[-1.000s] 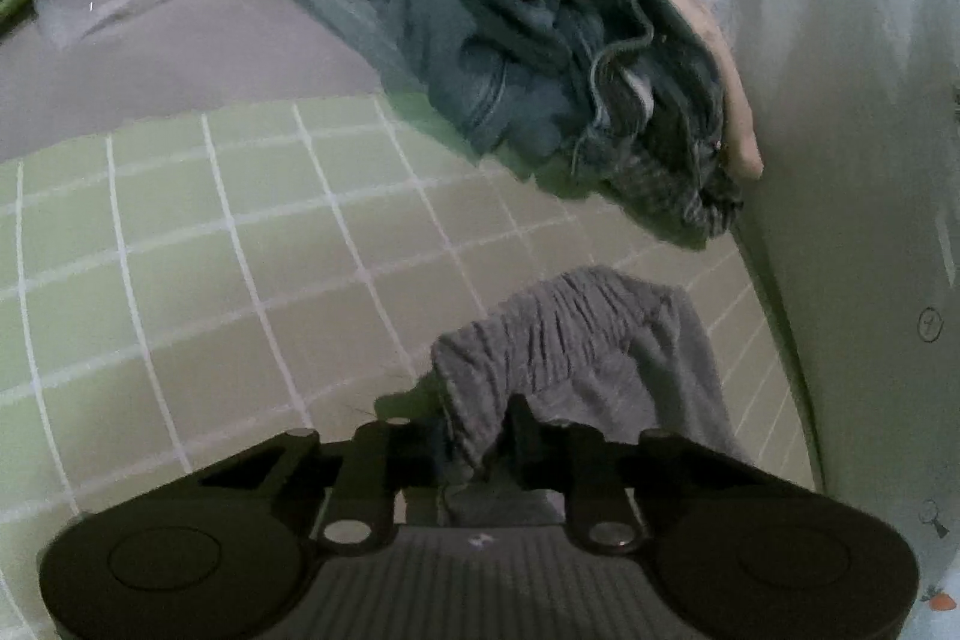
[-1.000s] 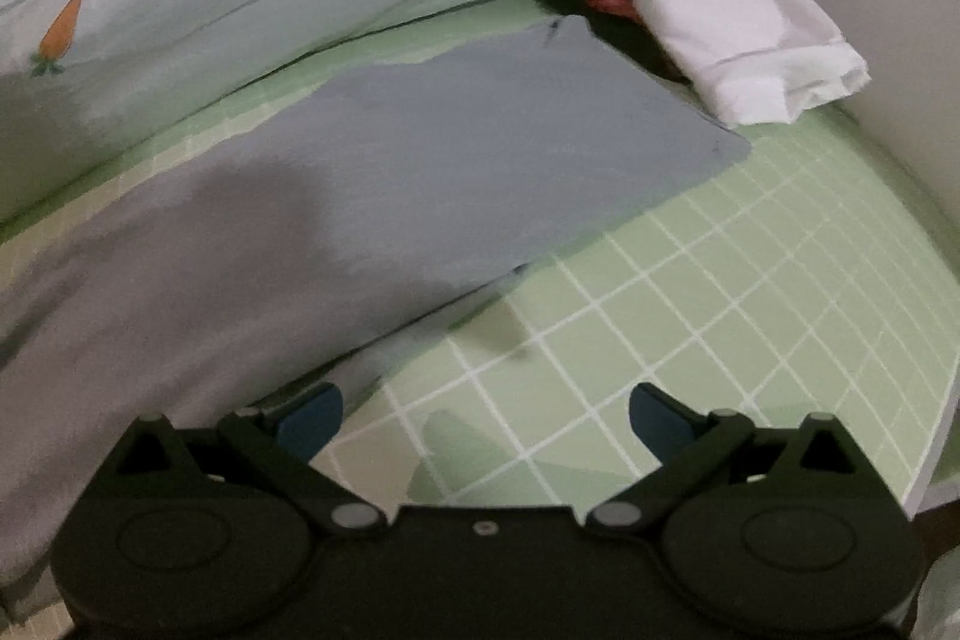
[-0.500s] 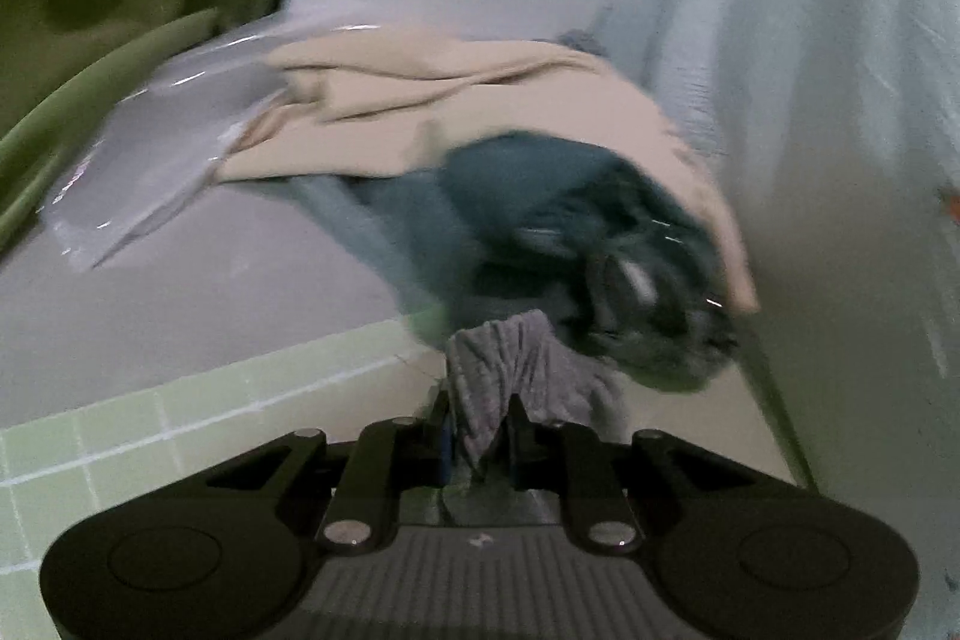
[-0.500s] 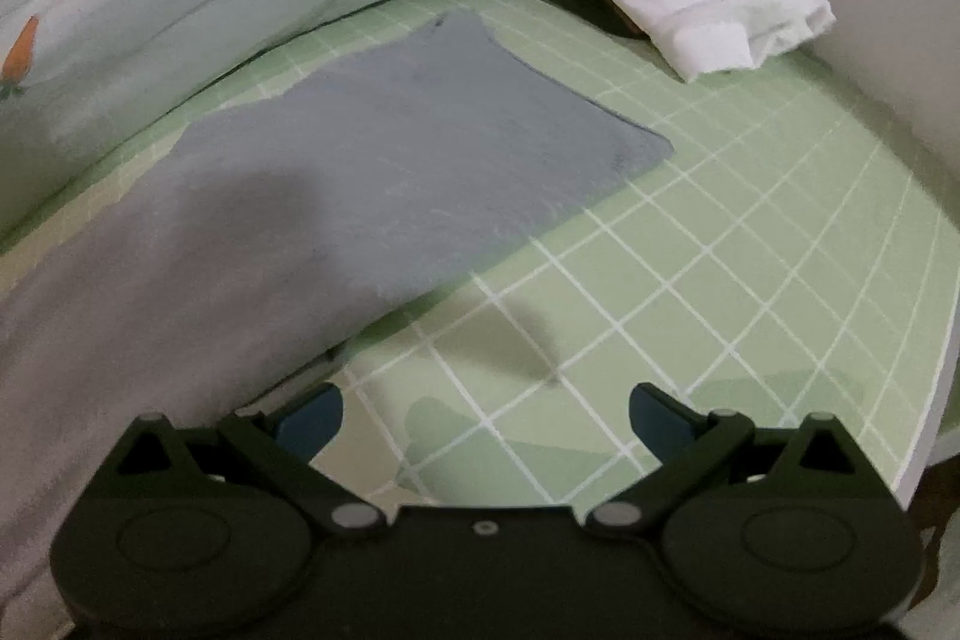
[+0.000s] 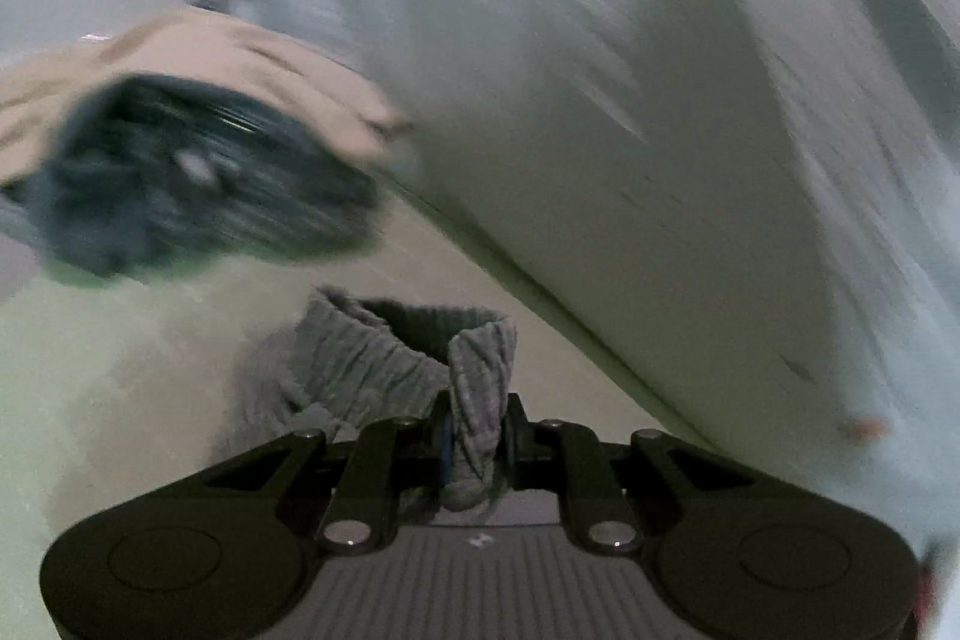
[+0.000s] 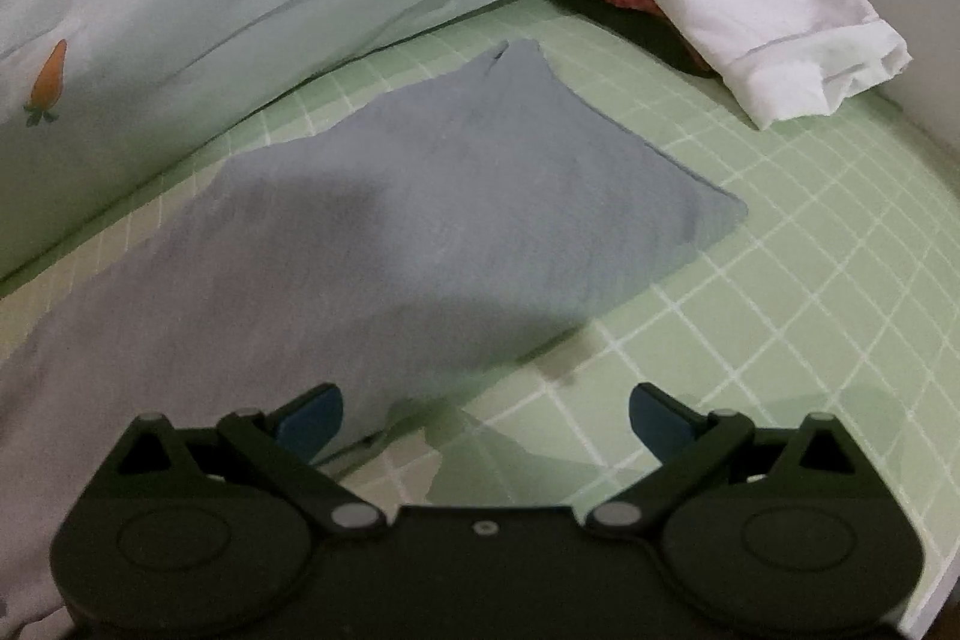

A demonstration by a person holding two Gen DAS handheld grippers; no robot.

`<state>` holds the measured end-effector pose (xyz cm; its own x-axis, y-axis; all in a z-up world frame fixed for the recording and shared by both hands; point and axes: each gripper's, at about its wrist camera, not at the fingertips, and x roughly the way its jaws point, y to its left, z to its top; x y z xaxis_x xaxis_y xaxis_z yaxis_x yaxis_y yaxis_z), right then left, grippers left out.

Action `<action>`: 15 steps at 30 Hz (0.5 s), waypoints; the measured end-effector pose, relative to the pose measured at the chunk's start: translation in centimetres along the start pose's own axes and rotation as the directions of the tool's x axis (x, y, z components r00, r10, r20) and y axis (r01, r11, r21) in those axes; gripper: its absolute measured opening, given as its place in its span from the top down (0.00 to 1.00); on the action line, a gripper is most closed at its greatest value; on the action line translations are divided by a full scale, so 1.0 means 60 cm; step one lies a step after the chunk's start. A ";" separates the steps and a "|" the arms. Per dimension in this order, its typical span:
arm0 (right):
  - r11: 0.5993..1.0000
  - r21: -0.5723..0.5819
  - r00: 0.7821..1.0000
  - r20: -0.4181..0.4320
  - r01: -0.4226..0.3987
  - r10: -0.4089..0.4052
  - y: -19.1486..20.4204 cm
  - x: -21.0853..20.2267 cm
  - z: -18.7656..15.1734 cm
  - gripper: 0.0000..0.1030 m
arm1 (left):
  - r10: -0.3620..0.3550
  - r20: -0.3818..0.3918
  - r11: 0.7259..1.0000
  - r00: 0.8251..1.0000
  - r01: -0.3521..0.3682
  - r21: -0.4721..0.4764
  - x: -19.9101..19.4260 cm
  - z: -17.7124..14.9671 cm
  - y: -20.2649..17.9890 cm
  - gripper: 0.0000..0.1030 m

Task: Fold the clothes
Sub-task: 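Grasp the waistband with the left gripper and fold it over the legs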

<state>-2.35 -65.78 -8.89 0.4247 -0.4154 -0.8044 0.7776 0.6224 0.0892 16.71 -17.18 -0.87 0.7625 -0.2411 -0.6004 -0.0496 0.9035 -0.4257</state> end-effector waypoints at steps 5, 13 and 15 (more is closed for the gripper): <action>1.000 -0.001 1.000 -0.006 -0.009 0.009 -0.026 0.018 0.017 0.00 | -0.026 -0.172 0.998 0.985 0.036 0.051 0.057 -0.116 -0.079 0.84; 0.998 -0.056 0.999 -0.031 -0.042 0.040 -0.037 0.051 0.047 0.00 | 0.022 -0.243 1.000 0.970 -0.017 0.024 0.063 -0.177 -0.081 0.72; 0.996 -0.071 0.998 -0.036 -0.057 0.055 -0.031 0.053 0.047 0.00 | 0.029 -0.231 0.999 0.972 -0.022 0.033 0.052 -0.169 -0.085 0.61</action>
<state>-1.13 -70.13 -9.94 0.4498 -0.3566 -0.8188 0.7172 0.6906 0.0933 12.83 -26.11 -7.44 0.5909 -0.2898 -0.7529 -0.0454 0.9198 -0.3898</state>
